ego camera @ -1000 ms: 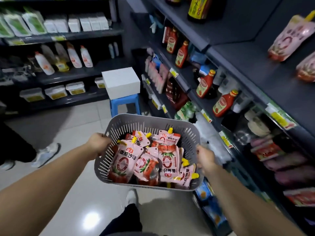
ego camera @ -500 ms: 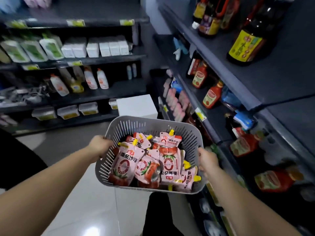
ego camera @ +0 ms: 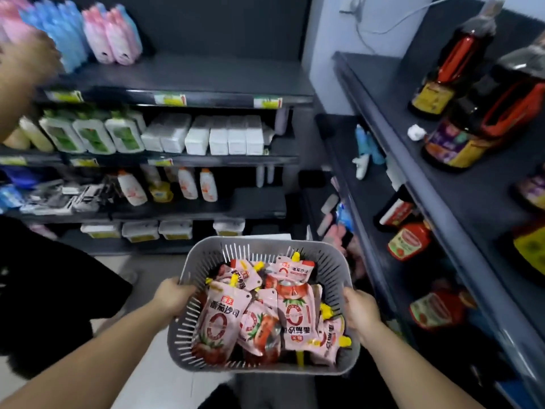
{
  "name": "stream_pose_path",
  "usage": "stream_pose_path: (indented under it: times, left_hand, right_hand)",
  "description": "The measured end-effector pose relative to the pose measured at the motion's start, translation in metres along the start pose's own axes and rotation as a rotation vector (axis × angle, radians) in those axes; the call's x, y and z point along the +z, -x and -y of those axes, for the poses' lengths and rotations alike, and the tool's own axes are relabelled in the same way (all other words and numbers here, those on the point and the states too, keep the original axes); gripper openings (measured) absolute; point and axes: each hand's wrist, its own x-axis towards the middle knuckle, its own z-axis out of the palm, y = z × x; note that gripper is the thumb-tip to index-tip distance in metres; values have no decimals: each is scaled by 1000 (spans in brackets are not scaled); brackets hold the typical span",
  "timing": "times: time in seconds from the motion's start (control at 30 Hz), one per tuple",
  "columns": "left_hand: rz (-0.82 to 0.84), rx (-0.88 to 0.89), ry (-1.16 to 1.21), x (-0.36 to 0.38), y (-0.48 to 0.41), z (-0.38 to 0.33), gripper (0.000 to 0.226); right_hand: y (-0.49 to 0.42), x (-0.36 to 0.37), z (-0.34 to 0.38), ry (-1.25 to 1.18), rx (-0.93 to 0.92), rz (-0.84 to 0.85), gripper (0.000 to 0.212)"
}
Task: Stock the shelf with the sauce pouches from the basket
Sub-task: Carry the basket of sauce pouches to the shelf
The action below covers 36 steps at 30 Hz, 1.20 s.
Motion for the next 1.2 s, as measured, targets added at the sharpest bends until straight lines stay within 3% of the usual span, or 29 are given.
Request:
stream_pose_path:
  times: [0.2, 0.53, 0.83, 1.2]
  left_hand:
    - [35, -34, -8, 4, -87, -44, 5]
    - [-61, -163, 56, 28, -177, -80, 16]
    - [-86, -242, 81, 53, -216, -96, 14]
    - [-149, -236, -73, 71, -251, -102, 15]
  right_hand:
    - [-63, 45, 40, -43, 41, -64, 17]
    - [-150, 98, 94, -6, 38, -36, 15]
    - [-217, 135, 117, 84, 34, 5, 14]
    - [-260, 149, 113, 119, 84, 66, 18]
